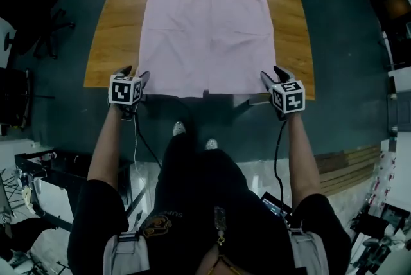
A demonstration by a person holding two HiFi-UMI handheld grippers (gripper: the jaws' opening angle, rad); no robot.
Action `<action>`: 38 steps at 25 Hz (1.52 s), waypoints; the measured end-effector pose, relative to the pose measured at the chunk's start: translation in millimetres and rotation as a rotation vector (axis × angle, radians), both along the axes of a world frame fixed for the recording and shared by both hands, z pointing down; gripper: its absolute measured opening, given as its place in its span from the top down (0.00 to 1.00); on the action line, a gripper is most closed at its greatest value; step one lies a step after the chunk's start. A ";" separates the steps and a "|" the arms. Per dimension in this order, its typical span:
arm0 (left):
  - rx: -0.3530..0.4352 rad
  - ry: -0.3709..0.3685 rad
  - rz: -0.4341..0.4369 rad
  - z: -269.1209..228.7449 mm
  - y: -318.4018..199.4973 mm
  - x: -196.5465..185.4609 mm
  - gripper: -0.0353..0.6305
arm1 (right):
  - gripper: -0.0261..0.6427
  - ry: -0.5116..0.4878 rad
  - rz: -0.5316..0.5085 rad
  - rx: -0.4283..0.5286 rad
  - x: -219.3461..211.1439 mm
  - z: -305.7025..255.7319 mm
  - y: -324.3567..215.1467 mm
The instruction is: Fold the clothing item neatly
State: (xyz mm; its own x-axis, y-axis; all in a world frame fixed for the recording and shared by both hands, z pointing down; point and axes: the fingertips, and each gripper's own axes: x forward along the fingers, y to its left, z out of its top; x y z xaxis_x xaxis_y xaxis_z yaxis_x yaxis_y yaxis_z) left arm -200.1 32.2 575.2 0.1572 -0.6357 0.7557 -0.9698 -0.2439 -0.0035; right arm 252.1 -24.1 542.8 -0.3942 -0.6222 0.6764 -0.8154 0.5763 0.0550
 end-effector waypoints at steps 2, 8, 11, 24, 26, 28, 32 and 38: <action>-0.024 0.009 -0.040 10.8 13.9 -3.5 0.48 | 0.61 -0.003 0.024 -0.021 15.9 10.5 9.4; -0.036 0.042 -0.147 25.7 29.8 -1.9 0.48 | 0.58 -0.039 0.108 -0.100 61.2 40.6 26.1; -0.029 0.059 -0.165 27.0 29.0 2.7 0.51 | 0.58 -0.085 0.152 -0.135 67.1 54.2 23.4; -0.095 0.107 -0.156 24.0 44.8 23.4 0.88 | 0.91 -0.223 0.070 -0.183 50.7 41.7 35.6; -0.079 0.112 -0.165 16.8 45.9 22.5 0.88 | 0.91 -0.232 0.073 -0.150 54.6 28.3 31.4; -0.067 0.121 -0.169 8.3 47.7 22.5 0.88 | 0.91 -0.230 0.078 -0.125 61.0 17.1 28.2; -0.057 0.137 -0.169 -6.5 55.4 28.1 0.88 | 0.91 -0.227 0.062 -0.096 67.7 0.5 25.3; 0.012 0.165 -0.173 -42.8 46.3 40.4 0.89 | 0.91 -0.248 0.002 -0.026 62.9 -30.5 12.2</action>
State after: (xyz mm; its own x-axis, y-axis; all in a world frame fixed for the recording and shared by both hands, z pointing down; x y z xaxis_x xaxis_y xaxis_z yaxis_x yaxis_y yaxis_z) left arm -159.8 78.5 532.4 0.1658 -0.6728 0.7210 -0.9848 -0.0750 0.1564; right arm 314.9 -11.9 512.3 -0.5490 -0.6069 0.5746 -0.8031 0.5734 -0.1617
